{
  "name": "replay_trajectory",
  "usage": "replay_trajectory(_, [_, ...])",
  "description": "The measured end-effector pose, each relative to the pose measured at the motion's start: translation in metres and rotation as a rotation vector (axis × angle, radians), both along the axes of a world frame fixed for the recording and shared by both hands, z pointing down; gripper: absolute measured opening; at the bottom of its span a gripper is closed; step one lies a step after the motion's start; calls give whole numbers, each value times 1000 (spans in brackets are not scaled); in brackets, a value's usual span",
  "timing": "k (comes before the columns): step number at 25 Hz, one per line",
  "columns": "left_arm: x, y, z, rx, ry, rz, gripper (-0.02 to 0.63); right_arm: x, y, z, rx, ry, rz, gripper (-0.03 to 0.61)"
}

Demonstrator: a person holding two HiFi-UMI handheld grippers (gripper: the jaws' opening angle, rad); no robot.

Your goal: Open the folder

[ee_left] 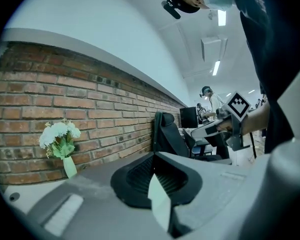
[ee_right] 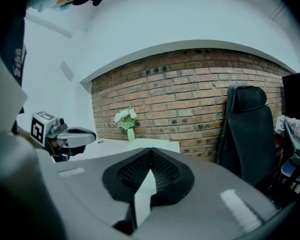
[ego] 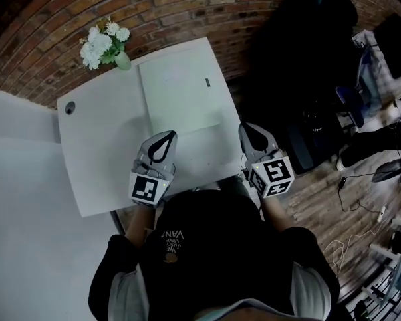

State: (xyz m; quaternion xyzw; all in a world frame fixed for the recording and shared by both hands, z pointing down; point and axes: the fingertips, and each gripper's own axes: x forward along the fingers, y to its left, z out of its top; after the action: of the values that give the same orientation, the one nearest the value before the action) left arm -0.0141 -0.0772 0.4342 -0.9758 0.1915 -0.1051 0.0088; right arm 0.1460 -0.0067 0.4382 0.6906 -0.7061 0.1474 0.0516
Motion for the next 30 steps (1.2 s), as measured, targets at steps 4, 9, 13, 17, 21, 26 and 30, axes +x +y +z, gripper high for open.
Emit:
replay_trajectory(4, [16, 1, 3, 7, -16, -36, -3, 15, -12, 5, -6, 2, -49, -2])
replay_trajectory(9, [32, 2, 5, 20, -26, -77, -3, 27, -27, 13, -19, 15, -114, -2])
replay_trajectory(13, [43, 1, 9, 29, -30, -108, -3, 32, -40, 18, -21, 19, -159, -2])
replay_trajectory(17, [55, 0, 11, 53, -42, -130, -3, 36, -52, 26, -34, 17, -206, -2])
replay_trajectory(21, [67, 2, 18, 83, -77, -121, -3, 32, -61, 36, -56, 19, -257, -2])
replay_trajectory(26, [79, 6, 30, 96, -100, -101, -3, 25, -73, 47, -73, 30, -314, -2])
replay_trajectory(30, [85, 7, 41, 81, -115, -99, -3, 21, -84, 62, -88, 41, -345, -2])
